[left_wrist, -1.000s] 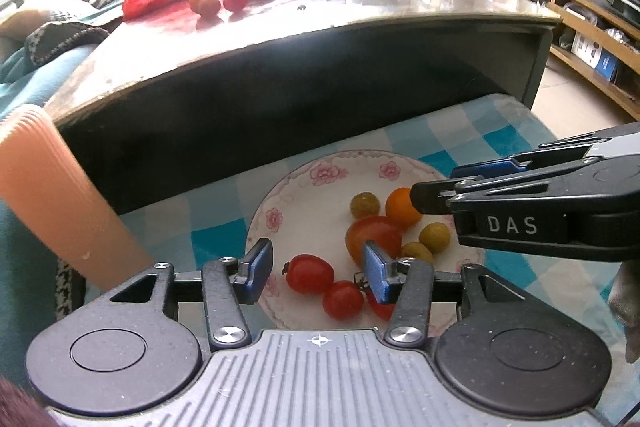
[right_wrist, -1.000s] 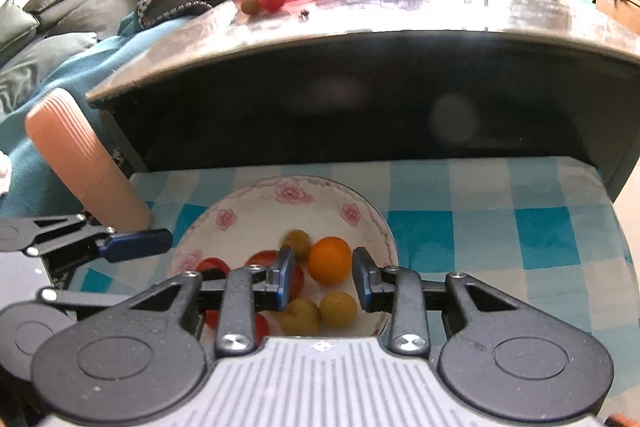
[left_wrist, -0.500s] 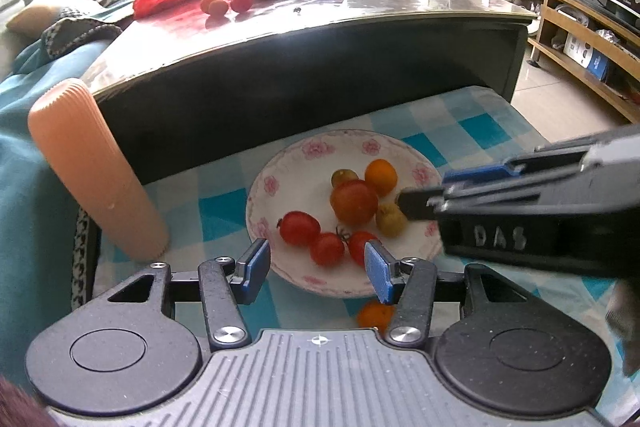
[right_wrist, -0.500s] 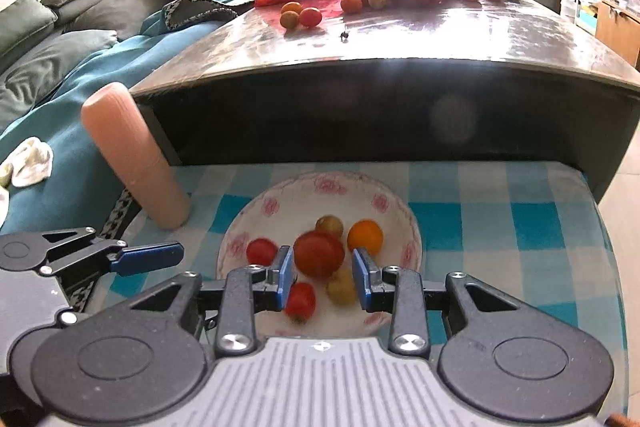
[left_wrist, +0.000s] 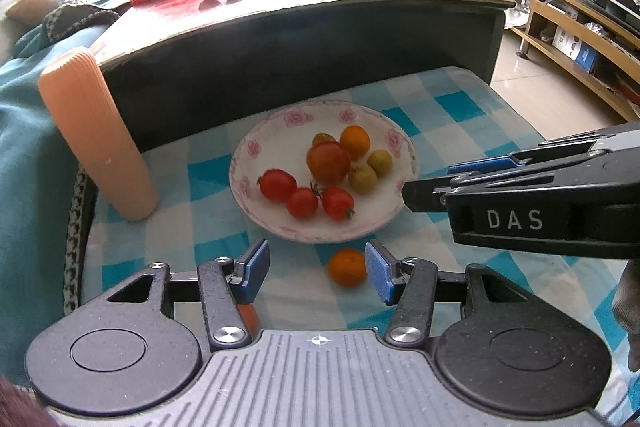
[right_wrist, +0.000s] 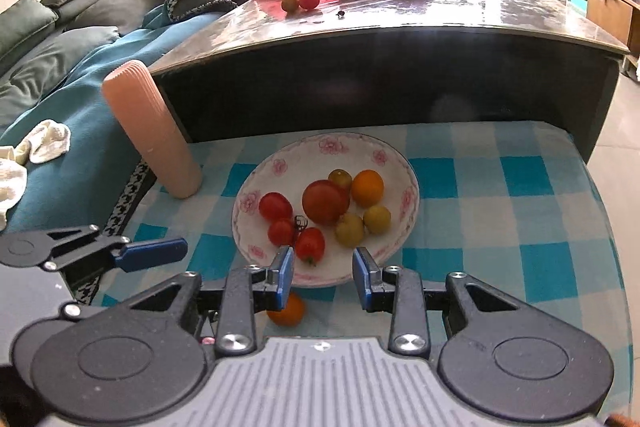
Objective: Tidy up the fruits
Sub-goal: 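Withdraw both grippers from the plate, then move both grippers toward the two loose mandarins on the cloth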
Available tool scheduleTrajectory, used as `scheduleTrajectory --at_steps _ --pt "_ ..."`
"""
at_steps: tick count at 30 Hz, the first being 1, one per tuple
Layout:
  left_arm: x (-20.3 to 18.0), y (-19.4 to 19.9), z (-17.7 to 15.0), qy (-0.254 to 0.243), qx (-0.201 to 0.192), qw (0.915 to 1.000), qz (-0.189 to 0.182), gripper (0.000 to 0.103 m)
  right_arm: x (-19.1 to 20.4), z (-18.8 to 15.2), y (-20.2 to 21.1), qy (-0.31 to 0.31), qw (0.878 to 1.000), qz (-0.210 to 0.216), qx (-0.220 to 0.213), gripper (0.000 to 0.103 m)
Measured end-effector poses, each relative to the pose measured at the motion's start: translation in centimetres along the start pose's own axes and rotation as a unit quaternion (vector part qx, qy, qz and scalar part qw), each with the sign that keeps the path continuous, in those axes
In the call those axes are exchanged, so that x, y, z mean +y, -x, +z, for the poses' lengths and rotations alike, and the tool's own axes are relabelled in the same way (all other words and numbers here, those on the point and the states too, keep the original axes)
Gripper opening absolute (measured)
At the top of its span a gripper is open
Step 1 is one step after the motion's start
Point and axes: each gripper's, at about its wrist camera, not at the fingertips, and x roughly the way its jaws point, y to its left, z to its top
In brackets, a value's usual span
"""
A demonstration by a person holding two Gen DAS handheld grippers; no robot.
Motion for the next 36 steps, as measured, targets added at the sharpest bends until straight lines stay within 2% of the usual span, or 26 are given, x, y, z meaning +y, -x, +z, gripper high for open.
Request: scheduleTrajectory --at_steps 17,23,30,36 --pt "2.0 1.2 -5.0 0.031 0.043 0.9985 0.011 0.063 0.9 -4.0 2.0 0.010 0.999 0.009 0.031 0.047" --pt "2.9 0.7 -4.6 0.032 0.045 0.9984 0.011 0.064 1.3 -4.0 0.1 0.034 0.998 0.004 0.046 0.048" --pt "3.3 -0.5 -4.6 0.003 0.063 0.9980 0.009 0.065 2.0 -3.6 -2.9 0.056 0.997 0.013 0.056 0.048" --pt "4.1 -1.2 -4.9 0.014 0.075 0.9971 -0.001 0.065 2.6 -3.5 -4.8 0.074 0.995 0.024 0.062 0.048"
